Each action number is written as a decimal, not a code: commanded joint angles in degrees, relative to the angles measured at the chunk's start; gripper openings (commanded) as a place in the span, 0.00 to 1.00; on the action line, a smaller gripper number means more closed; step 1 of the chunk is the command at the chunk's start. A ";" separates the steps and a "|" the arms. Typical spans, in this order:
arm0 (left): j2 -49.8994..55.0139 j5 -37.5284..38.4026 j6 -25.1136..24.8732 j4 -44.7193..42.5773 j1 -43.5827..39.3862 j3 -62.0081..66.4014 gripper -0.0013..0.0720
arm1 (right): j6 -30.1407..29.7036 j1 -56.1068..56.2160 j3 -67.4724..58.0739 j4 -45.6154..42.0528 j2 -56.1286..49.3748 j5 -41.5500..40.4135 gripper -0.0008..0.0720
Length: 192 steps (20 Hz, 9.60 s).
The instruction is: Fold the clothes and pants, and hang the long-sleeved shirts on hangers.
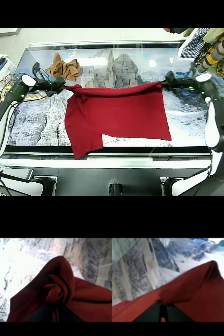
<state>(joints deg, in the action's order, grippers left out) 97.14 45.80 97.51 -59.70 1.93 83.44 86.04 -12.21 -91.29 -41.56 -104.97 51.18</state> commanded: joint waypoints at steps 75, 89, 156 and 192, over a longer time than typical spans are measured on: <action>-9.09 19.06 -39.01 17.97 16.94 -35.74 0.74 | -30.80 -28.20 53.31 -3.61 21.59 21.68 0.04; -6.88 17.77 -39.19 22.73 15.41 -34.05 0.04 | -37.07 -26.77 52.98 7.76 23.28 23.04 0.04; 13.88 34.77 -18.01 -9.94 0.22 18.18 0.04 | 12.50 1.46 -14.51 -35.41 -8.76 34.23 0.04; -29.83 6.69 -19.41 20.81 3.78 -58.31 0.84 | -3.39 -10.69 23.17 -17.20 24.50 31.95 0.72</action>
<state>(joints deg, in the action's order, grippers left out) 66.32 57.52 76.99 -38.74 8.60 25.39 82.70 -22.94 -68.18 -59.33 -80.60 82.30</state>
